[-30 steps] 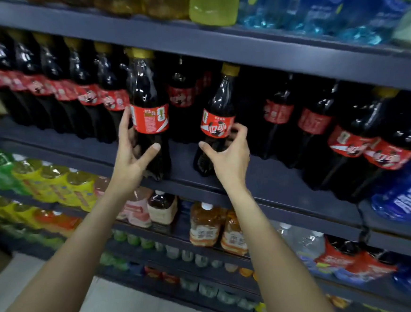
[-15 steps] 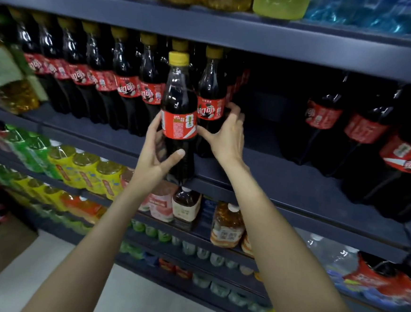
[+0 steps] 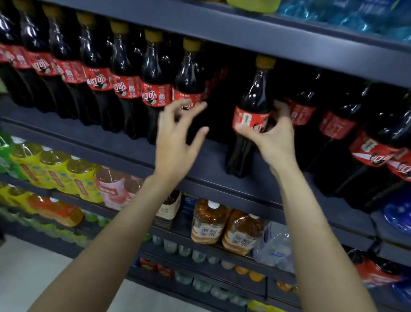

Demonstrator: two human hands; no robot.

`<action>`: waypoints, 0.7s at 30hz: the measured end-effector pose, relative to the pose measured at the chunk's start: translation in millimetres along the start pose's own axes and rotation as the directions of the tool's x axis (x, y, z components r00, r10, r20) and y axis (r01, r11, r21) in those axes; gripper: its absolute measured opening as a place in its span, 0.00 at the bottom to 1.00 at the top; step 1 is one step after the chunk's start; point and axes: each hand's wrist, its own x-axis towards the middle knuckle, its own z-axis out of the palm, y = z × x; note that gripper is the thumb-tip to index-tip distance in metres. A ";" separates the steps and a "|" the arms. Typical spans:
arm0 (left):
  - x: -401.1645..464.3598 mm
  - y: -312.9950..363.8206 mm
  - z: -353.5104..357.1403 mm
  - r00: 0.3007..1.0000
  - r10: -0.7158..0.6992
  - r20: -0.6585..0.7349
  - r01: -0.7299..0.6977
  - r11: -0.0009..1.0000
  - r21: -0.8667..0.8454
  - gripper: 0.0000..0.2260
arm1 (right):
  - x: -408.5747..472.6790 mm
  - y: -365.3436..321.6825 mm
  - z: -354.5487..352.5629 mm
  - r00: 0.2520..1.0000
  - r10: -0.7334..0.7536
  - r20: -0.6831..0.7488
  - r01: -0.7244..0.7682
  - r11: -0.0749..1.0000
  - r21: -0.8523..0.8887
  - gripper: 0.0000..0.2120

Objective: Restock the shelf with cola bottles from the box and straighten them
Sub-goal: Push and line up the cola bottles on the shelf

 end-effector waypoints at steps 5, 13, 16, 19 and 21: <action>9.3 -26.7 7.6 0.997 -0.023 -0.079 0.052 0.924 0.378 0.40 | 61.5 12.2 52.7 0.953 0.035 -0.301 -0.085 0.985 -0.153 0.41; 14.5 -63.1 12.0 0.998 0.067 0.007 -0.061 0.858 0.510 0.49 | 109.8 52.4 96.3 0.939 0.015 -0.344 -0.097 0.970 -0.223 0.43; 13.7 -69.0 11.8 0.994 0.107 0.006 -0.094 0.840 0.534 0.47 | 98.2 79.8 89.7 0.973 0.005 -0.229 -0.057 0.974 -0.219 0.42; 13.4 -74.3 12.3 0.989 0.150 0.005 -0.128 0.824 0.552 0.46 | 105.1 90.5 82.5 0.977 -0.027 -0.209 -0.021 0.974 -0.224 0.42; 12.2 -76.4 13.2 0.986 0.164 0.006 -0.139 0.814 0.564 0.45 | 114.2 88.5 86.3 0.975 -0.020 -0.220 -0.032 0.973 -0.230 0.42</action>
